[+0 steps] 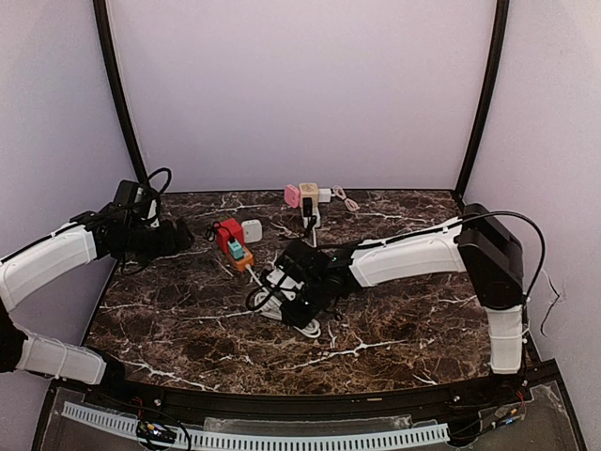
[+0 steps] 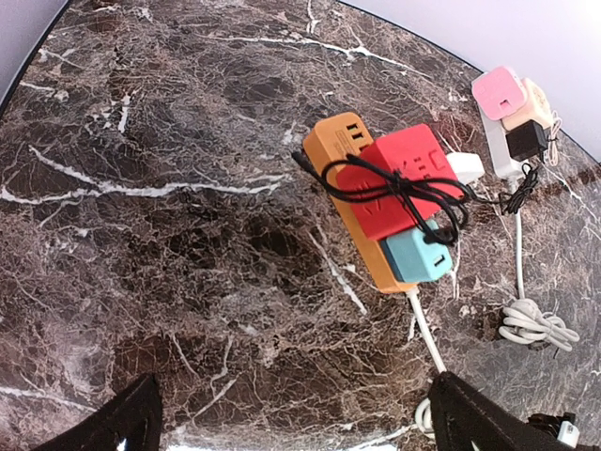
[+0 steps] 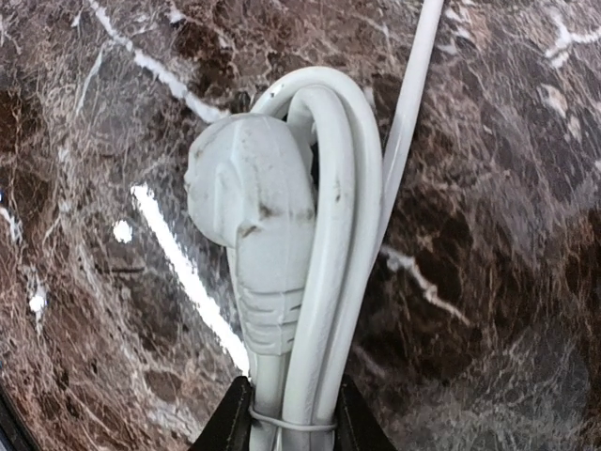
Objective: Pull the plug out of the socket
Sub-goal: Move the socket to the center of the board.
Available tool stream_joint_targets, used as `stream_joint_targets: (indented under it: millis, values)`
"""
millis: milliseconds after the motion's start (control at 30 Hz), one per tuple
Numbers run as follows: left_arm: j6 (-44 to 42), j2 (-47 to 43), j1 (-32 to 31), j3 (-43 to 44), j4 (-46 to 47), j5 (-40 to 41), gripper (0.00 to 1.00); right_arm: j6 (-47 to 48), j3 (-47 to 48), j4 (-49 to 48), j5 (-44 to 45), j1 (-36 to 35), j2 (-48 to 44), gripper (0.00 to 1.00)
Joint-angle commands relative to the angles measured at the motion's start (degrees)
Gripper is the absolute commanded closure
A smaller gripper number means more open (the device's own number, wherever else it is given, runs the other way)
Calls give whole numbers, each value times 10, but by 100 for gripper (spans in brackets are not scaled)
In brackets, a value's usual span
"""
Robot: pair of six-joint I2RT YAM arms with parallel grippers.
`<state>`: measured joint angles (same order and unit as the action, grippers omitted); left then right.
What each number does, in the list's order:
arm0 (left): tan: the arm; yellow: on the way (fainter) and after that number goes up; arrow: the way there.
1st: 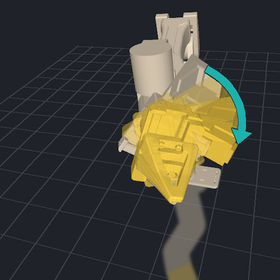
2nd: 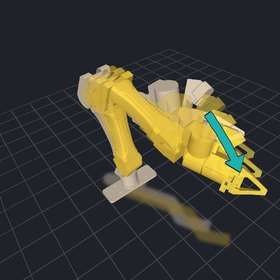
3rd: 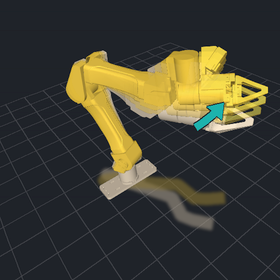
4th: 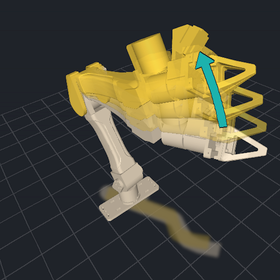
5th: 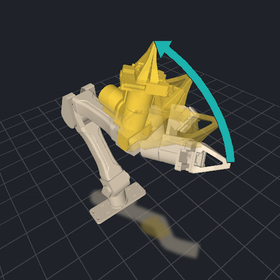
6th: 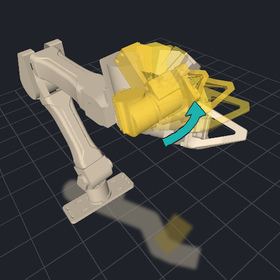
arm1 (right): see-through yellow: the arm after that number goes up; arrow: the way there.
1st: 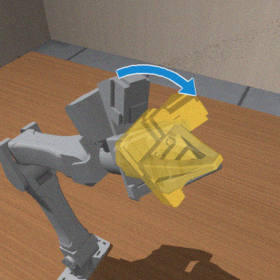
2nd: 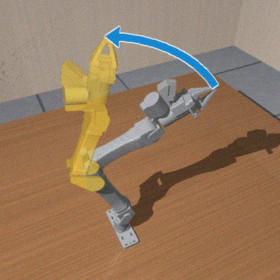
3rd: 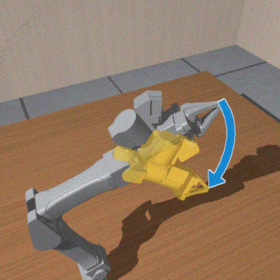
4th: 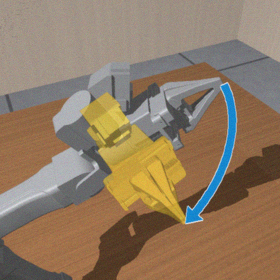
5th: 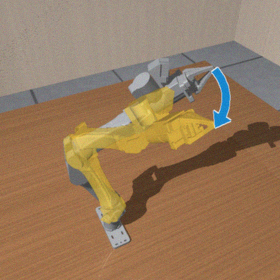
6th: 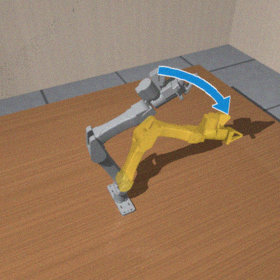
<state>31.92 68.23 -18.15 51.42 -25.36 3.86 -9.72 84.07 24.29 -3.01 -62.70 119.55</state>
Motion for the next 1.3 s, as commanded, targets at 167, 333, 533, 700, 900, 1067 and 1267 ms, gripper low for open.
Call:
stream_joint_targets:
  millis: [167,333,533,700,900,1067,1267]
  values:
    - [2,-10,3,16,-16,-8,0,-23,-171,-2,23,-7,-125,85]
    - [1,-9,3,18,-16,-8,0,-36,-262,1,51,-5,-181,84]
    - [0,-2,3,24,-15,-10,0,-48,-309,11,65,2,-211,82]
    - [-3,1,3,24,-14,-9,0,-48,-306,12,86,4,-227,42]
    - [-7,5,3,25,-12,-8,0,-27,-240,16,112,4,-221,25]
    - [-10,5,3,26,-7,-14,0,9,-168,-9,126,5,-188,24]
    - [-15,-4,3,32,-6,-12,0,50,-74,-25,150,11,-109,26]
